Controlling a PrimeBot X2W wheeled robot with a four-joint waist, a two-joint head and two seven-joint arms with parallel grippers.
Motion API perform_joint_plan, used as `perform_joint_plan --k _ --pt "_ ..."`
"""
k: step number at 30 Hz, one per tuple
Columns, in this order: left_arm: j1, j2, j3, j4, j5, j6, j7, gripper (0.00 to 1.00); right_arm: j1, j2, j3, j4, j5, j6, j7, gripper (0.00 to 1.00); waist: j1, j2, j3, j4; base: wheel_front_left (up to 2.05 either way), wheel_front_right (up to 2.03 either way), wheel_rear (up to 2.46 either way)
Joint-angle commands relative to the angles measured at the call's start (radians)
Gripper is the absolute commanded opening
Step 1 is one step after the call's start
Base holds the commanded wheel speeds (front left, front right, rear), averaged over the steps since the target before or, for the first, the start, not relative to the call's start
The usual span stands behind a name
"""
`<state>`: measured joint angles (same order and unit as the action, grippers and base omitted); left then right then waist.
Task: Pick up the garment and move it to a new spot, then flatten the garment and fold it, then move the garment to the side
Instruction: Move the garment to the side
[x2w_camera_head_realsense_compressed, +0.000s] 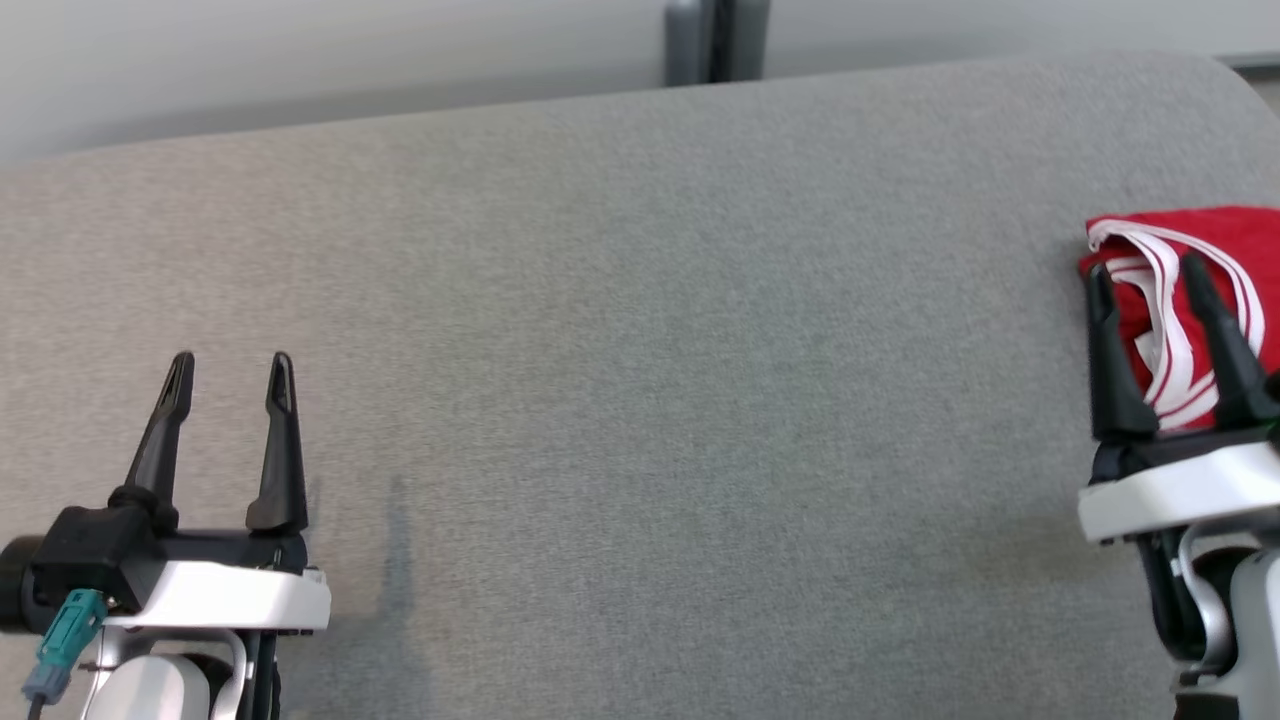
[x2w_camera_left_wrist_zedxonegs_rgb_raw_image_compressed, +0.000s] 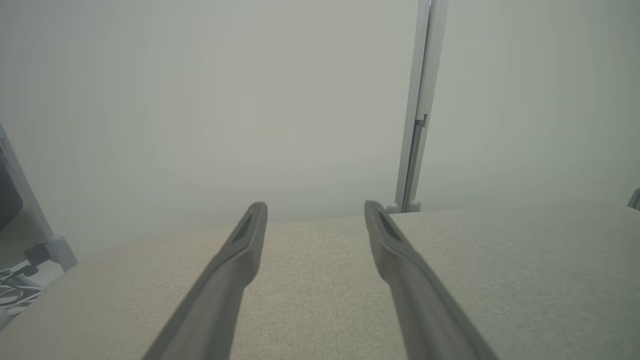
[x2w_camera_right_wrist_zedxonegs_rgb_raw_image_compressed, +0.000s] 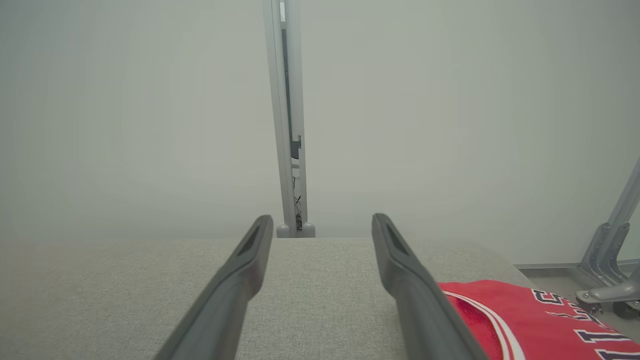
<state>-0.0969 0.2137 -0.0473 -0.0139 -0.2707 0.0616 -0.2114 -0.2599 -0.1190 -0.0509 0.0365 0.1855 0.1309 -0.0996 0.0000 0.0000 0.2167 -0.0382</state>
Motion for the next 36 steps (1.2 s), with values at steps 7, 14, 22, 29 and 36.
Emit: perform_joint_plan --k 7,14,22,29,36 --pt "0.056 0.011 0.008 0.036 -0.024 -0.012 -0.007 1.00 0.103 0.015 0.009 -0.036 -0.008 0.000 0.027 1.00 0.0000 0.0000 -0.096 0.058 0.00 0.00 0.00" --pt "0.109 0.019 -0.013 0.040 -0.016 -0.009 0.018 1.00 0.198 0.022 0.010 -0.068 0.000 0.000 0.058 1.00 0.0000 0.0000 -0.164 0.057 0.00 0.00 0.00" --pt "0.155 0.019 -0.035 0.027 -0.019 -0.003 0.054 1.00 0.278 0.029 0.007 -0.100 0.003 0.000 0.081 1.00 0.0000 0.0000 -0.215 0.051 0.00 0.00 0.00" --pt "0.180 0.020 -0.046 0.006 -0.023 0.005 0.077 1.00 0.318 0.034 -0.003 -0.118 0.005 0.000 0.096 1.00 0.0000 0.0000 -0.229 0.053 0.00 0.00 0.00" --pt "0.192 0.028 -0.047 -0.012 -0.020 0.016 0.093 1.00 0.329 0.040 -0.009 -0.124 0.010 0.000 0.095 1.00 0.0000 0.0000 -0.234 0.054 0.00 0.00 0.00"
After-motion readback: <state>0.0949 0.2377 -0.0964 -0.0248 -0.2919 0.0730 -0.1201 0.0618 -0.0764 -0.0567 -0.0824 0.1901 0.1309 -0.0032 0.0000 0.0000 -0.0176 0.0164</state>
